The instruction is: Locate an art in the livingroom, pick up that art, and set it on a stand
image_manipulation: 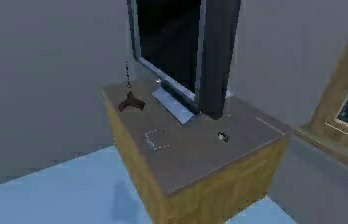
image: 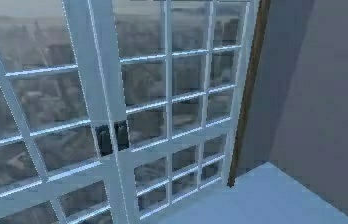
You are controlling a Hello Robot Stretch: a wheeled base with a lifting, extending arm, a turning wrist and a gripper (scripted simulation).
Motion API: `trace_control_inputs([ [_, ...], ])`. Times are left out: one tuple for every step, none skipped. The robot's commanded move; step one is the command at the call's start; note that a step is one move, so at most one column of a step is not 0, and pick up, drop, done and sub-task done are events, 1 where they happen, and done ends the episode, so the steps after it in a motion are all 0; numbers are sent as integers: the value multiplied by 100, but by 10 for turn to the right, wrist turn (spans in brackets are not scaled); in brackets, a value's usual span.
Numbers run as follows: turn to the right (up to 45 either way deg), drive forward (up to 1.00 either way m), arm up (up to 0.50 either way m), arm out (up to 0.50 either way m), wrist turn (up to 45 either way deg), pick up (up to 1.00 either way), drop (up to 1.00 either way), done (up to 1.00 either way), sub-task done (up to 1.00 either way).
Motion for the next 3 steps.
trace_control_inputs([
  [-450,0,0,0,0,0,0,0,0],
  [-420,0,0,0,0,0,0,0,0],
  [0,35,0,0,0,0,0,0,0],
])
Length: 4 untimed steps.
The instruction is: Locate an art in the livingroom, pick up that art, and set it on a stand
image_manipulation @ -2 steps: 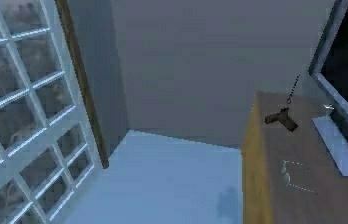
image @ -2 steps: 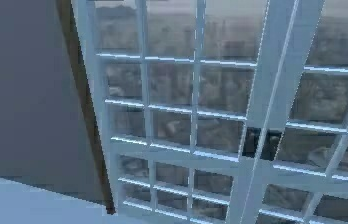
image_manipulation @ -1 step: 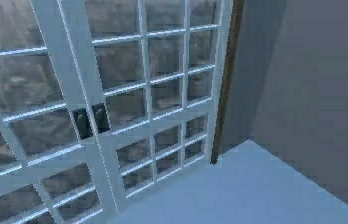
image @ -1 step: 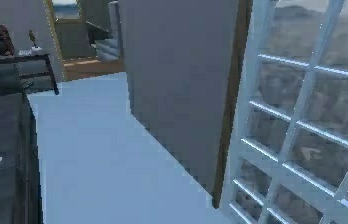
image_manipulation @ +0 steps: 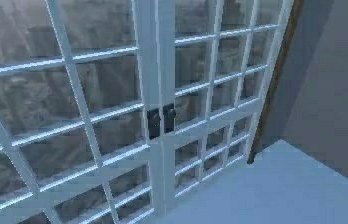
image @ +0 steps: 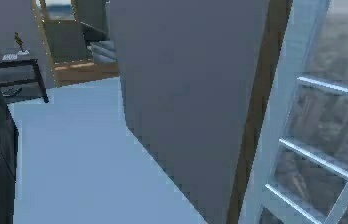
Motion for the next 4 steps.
trace_control_inputs([
  [-330,0,0,0,0,0,0,0,0],
  [0,100,0,0,0,0,0,0,0],
  [0,100,0,0,0,0,0,0,0],
  [0,100,0,0,0,0,0,0,0],
])
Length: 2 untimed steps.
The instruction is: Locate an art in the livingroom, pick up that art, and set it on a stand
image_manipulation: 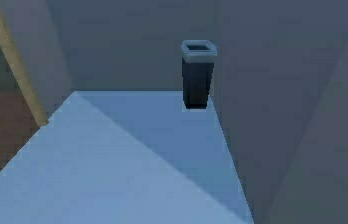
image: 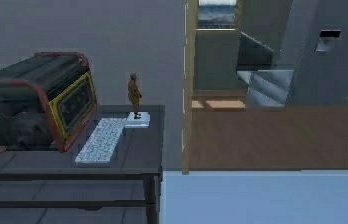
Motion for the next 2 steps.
trace_control_inputs([
  [-30,0,0,0,0,0,0,0,0],
  [0,20,0,0,0,0,0,0,0],
])
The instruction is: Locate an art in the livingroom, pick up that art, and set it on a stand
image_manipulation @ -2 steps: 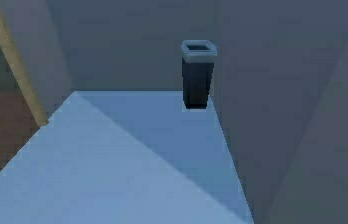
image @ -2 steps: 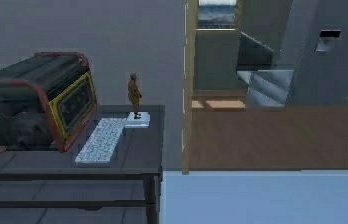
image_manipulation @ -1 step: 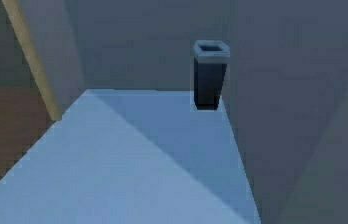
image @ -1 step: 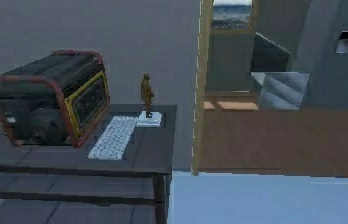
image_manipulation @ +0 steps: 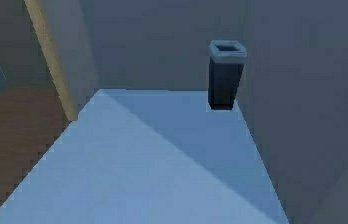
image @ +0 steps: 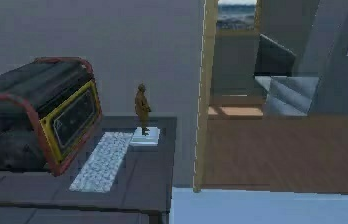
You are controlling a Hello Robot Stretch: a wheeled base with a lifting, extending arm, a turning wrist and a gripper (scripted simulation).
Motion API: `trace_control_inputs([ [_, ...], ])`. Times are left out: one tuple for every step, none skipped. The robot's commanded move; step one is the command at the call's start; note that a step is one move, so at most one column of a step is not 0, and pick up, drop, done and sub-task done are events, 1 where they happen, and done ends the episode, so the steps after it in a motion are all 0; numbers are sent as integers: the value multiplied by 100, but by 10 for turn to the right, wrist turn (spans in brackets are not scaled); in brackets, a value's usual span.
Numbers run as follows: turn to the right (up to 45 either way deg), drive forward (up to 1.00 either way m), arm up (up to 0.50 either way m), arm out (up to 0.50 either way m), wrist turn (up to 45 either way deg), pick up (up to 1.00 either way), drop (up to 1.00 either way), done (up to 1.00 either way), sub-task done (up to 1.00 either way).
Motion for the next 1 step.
trace_control_inputs([
  [-450,0,0,0,0,0,0,0,0],
])
